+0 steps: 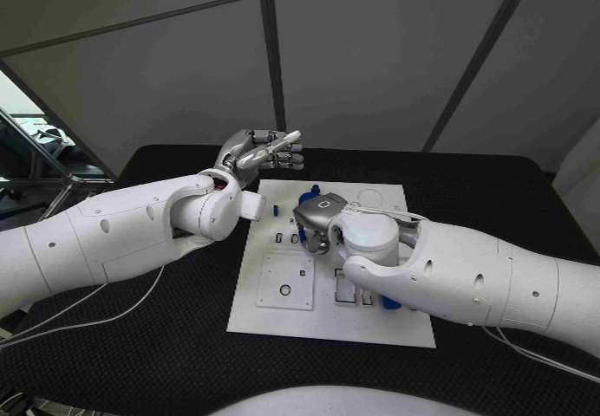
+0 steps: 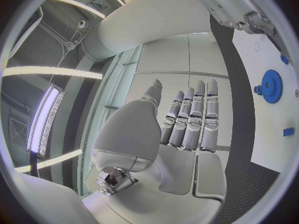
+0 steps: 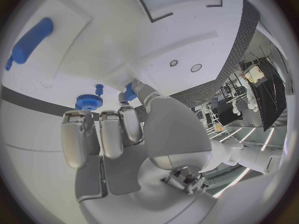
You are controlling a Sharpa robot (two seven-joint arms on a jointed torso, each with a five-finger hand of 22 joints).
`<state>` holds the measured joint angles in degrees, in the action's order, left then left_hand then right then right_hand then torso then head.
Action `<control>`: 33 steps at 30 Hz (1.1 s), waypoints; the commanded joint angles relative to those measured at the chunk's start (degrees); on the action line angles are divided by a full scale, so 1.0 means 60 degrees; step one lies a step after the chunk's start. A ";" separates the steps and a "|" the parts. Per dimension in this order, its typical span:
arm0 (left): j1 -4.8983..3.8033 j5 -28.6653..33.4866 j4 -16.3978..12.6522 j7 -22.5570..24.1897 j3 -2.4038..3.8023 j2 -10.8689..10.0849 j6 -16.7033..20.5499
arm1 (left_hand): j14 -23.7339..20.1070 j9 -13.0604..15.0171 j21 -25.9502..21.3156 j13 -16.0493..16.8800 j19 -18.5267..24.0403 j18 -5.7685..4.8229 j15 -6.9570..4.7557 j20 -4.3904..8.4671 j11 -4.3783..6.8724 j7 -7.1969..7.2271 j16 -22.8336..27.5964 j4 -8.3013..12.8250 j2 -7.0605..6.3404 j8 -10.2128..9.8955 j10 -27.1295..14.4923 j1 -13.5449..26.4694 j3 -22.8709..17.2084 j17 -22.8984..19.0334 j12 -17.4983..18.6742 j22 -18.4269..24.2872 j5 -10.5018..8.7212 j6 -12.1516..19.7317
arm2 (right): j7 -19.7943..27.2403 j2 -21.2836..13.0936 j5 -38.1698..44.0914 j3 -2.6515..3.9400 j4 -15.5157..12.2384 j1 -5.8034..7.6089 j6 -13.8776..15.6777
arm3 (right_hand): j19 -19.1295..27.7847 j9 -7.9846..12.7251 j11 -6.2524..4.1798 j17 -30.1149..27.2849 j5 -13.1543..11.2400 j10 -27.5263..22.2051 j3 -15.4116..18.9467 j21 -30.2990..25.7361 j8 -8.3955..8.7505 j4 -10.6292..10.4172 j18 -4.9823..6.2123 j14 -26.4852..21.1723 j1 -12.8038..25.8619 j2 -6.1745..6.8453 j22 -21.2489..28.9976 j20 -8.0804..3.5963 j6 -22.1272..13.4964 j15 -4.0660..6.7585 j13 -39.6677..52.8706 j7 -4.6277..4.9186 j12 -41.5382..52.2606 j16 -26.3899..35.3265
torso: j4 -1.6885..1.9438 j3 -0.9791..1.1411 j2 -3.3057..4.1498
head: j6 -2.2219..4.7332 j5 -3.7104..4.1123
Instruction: Assemble the parts on the task board
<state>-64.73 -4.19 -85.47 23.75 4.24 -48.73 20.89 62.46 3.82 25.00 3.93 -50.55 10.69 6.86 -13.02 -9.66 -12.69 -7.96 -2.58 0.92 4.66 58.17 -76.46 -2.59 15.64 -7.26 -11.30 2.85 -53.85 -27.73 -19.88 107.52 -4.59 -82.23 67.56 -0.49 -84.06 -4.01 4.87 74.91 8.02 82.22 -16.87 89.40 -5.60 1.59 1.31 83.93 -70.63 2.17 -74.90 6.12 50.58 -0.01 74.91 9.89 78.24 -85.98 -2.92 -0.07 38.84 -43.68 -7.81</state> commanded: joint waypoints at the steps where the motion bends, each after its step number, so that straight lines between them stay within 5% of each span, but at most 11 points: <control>1: -0.0017 -0.0033 -0.0012 0.0024 0.0009 0.0004 -0.0101 | 0.0006 -0.0007 0.0002 -0.0009 -0.0068 -0.0040 0.0017 -0.0004 -0.0041 -0.0040 0.0055 0.0055 0.0086 -0.0061 -0.0048 -0.0027 0.0006 0.0015 0.0058 0.0015 0.0021 0.0028 | -0.0006 -0.0008 0.0017 0.0001 -0.0015 0.0015 0.0197 | -0.0794 0.0009 -0.0016 0.1040 -0.0103 -0.0091 0.0079 -0.0031 0.0077 -0.0019 -0.0151 0.0684 0.0051 0.0053 -0.2251 0.0092 -0.0119 -0.0071 0.0677 0.0000 -0.0068 0.0064 | 0.0002 -0.0002 -0.0002 | -0.0002 -0.0001; 15: -0.0017 -0.0033 -0.0007 0.0023 0.0009 0.0005 -0.0113 | 0.0006 -0.0007 0.0002 -0.0009 -0.0068 -0.0040 0.0017 -0.0004 -0.0041 -0.0040 0.0055 0.0055 0.0086 -0.0061 -0.0048 -0.0027 0.0006 0.0015 0.0058 0.0015 0.0021 0.0028 | 0.0009 -0.0140 0.0017 0.0001 -0.0191 0.0013 0.0584 | -0.0774 -0.0005 0.0013 0.1022 -0.0237 -0.0126 0.0212 -0.0046 0.0112 -0.0117 -0.0144 0.0679 0.0158 0.0151 -0.2224 0.0122 -0.0330 -0.0097 0.0646 0.0026 -0.0099 0.0077 | -0.0001 0.0003 -0.0001 | -0.0024 -0.0002; 23: -0.0014 -0.0065 -0.0003 -0.0019 0.0007 -0.0036 -0.0105 | 0.0010 -0.0006 0.0002 -0.0008 -0.0069 -0.0040 0.0017 -0.0004 -0.0041 -0.0040 0.0059 0.0056 0.0091 -0.0061 -0.0047 -0.0026 0.0008 0.0018 0.0058 0.0017 0.0021 0.0026 | 0.0416 -0.0719 -0.0039 0.0001 -0.0828 0.0008 0.2198 | -0.0718 -0.0003 0.0047 0.0940 -0.0223 -0.0166 0.0435 -0.0088 0.0177 -0.0347 -0.0124 0.0659 0.0253 0.0441 -0.2147 0.0154 -0.0716 -0.0128 0.0598 0.0062 -0.0138 0.0125 | -0.0017 0.0006 -0.0022 | 0.0012 -0.0018; 28: -0.0012 -0.0520 0.0050 -0.0209 0.0007 -0.0105 -0.0075 | 0.0552 0.0019 0.0213 0.0067 -0.0410 -0.0020 -0.0142 0.0117 0.0086 0.0036 -0.0209 0.0047 0.0086 0.0019 0.0338 0.0051 0.0112 0.0204 -0.0118 -0.0059 0.0023 -0.0173 | 0.1647 -0.1480 -0.0490 0.0005 -0.1475 0.0010 0.3375 | -0.0566 -0.0019 0.0038 0.0752 -0.0194 -0.0270 0.0448 -0.0197 0.0156 -0.0550 -0.0072 0.0609 0.0105 0.0549 -0.1942 0.0159 -0.0874 -0.0125 0.0481 0.0046 -0.0263 0.0235 | -0.0028 -0.0002 -0.0055 | 0.0094 -0.0034; 33: -0.0012 -0.1050 0.0087 -0.0561 0.0007 -0.0234 -0.0178 | 0.1330 0.0036 0.0686 0.0238 -0.0952 -0.0023 -0.0410 0.0380 0.0300 0.0166 -0.0884 -0.0004 0.0118 0.0170 0.0980 0.0120 0.0214 0.0608 -0.0394 -0.0287 0.0034 -0.0490 | 0.2888 -0.2534 -0.2013 0.0019 -0.2181 0.0073 0.3690 | 0.0564 -0.0203 -0.0063 -0.0374 -0.0170 -0.1236 0.0301 -0.1084 -0.0384 -0.0786 0.0303 0.0280 -0.0342 0.0538 -0.0408 0.0076 -0.0311 -0.0036 -0.0599 -0.0051 -0.1514 0.0976 | -0.0035 -0.0004 -0.0138 | 0.0169 -0.0019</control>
<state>-64.69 -6.80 -84.93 22.37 4.22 -49.96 20.79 69.97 4.03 28.80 5.26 -55.86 10.68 4.56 -10.85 -7.99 -11.66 -12.80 -2.64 1.34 5.42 63.71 -76.04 -1.77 19.02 -9.44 -12.87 2.85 -56.53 -18.41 -34.18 103.21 -4.56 -94.45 67.70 16.57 -81.46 -5.06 4.52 73.37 6.82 75.55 -15.11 83.59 -7.42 -2.78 2.67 83.94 -72.20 5.46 -74.91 6.64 48.12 -0.42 72.05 9.62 70.09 -80.72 -3.09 -0.06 38.39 -42.82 -8.03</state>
